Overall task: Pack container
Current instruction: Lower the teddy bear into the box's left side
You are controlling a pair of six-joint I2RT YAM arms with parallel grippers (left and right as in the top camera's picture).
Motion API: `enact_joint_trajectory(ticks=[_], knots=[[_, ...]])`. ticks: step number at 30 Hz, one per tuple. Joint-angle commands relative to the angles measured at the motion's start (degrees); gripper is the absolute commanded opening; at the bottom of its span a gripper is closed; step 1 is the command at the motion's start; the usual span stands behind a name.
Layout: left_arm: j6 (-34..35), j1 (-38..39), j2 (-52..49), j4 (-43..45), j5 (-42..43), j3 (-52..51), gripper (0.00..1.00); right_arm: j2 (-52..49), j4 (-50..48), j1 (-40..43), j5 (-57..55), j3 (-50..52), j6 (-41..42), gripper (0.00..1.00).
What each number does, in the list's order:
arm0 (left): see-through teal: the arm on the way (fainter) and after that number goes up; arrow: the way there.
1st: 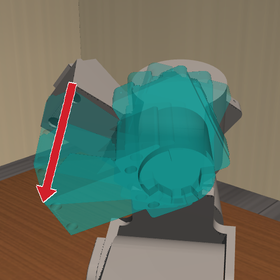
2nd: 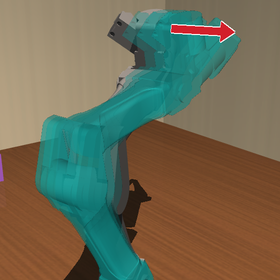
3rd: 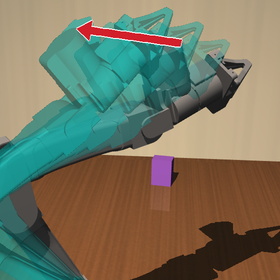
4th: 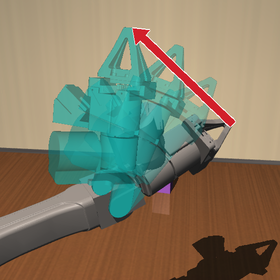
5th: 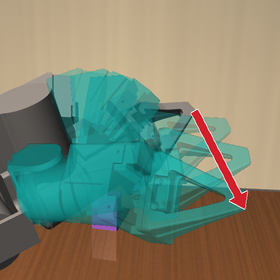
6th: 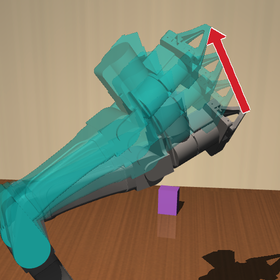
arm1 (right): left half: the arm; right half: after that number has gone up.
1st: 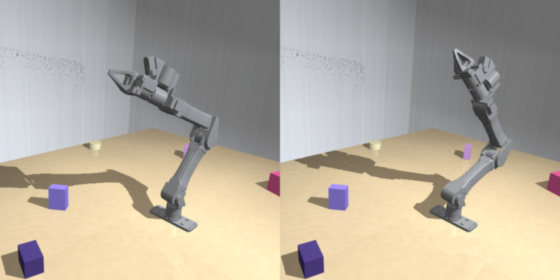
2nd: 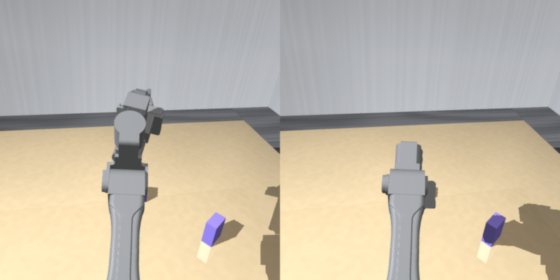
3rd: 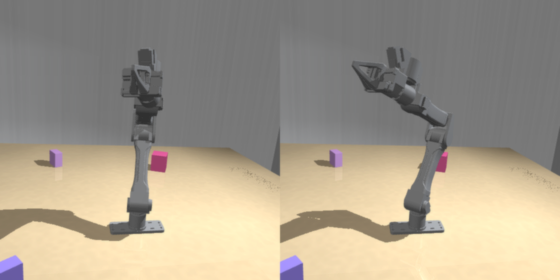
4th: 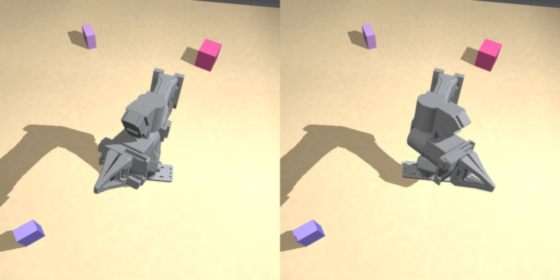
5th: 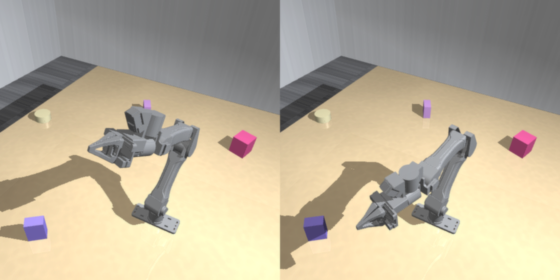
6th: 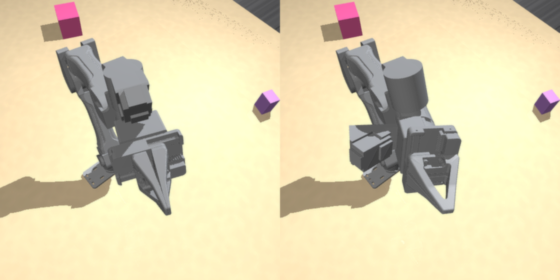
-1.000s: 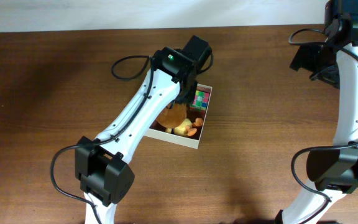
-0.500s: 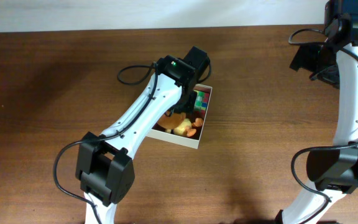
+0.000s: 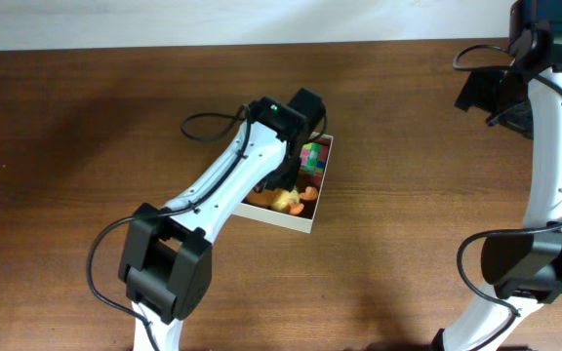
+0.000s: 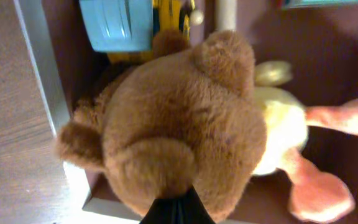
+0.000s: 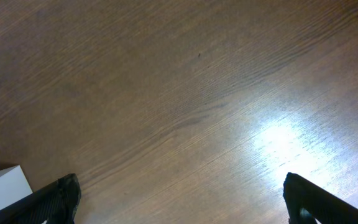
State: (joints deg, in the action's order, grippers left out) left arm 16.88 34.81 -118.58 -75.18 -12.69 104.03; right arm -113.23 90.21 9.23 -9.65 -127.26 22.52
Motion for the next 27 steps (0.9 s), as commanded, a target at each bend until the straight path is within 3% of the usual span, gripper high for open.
enact_joint_trajectory(ticks=[1,17,27], knots=[[0.0,-0.7,-0.8,2.7,-0.8,-5.0,0.02,-0.4,0.0,0.2,-0.9,0.3,0.7,0.99],[1.7,-5.2,-7.7,15.1,-1.4,-14.9,0.02,-0.4,0.0,0.2,-0.9,0.3,0.7,0.99],[1.7,-5.3,-8.3,17.1,-1.1,-15.2,0.02,-0.4,0.0,0.2,-0.9,0.3,0.7,0.99]])
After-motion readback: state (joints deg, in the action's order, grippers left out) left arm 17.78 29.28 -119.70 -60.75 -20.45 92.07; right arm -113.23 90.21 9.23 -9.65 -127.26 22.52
